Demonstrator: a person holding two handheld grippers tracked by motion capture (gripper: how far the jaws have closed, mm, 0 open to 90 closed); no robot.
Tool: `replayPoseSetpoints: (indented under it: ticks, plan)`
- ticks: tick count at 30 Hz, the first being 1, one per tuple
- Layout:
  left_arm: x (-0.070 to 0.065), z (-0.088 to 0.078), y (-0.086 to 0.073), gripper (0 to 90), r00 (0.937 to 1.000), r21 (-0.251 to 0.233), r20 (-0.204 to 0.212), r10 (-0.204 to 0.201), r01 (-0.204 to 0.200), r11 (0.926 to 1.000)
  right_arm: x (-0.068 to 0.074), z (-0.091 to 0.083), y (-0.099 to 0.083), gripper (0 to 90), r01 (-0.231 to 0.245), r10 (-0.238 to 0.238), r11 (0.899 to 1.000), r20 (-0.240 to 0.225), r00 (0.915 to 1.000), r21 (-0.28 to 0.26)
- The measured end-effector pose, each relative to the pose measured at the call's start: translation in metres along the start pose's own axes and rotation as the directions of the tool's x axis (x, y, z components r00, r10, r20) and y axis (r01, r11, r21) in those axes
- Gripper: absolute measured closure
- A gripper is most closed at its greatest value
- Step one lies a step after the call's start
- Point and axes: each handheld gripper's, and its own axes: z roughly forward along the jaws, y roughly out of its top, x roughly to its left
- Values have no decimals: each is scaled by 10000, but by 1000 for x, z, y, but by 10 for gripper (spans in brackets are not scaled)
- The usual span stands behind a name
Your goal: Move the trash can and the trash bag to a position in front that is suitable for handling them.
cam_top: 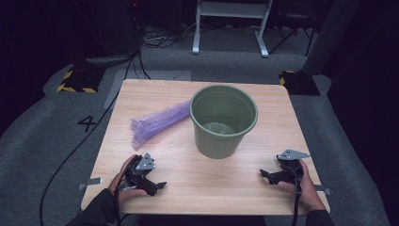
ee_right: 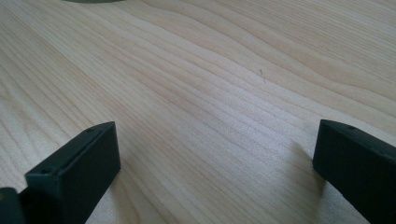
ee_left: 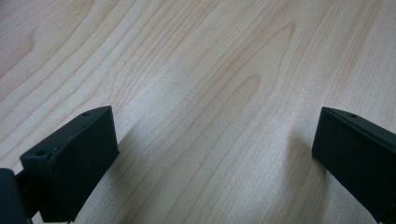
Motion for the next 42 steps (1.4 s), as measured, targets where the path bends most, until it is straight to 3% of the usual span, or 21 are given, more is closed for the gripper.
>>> replayPoseSetpoints:
  ticks: [16, 23, 33, 42]
  plan:
    - [2, 1, 1, 0, 10000, 21, 16, 47, -47, 10000, 0, 0, 0, 9, 20, -20, 10000, -22, 10000, 3]
    - [3, 1, 2, 0, 10000, 25, 55, 63, -63, 10000, -4, -3, 0, 151, -97, 96, 9995, -26, 10000, -314]
    - [4, 2, 3, 0, 10000, 19, 55, 46, -46, 10000, 1, -8, 8, 205, 159, -165, 9969, -81, 9998, -771]
    - [4, 2, 3, 0, 10000, 22, 55, 50, -50, 10000, 14, -12, 25, 227, 631, -664, 9912, -248, 9975, -1163]
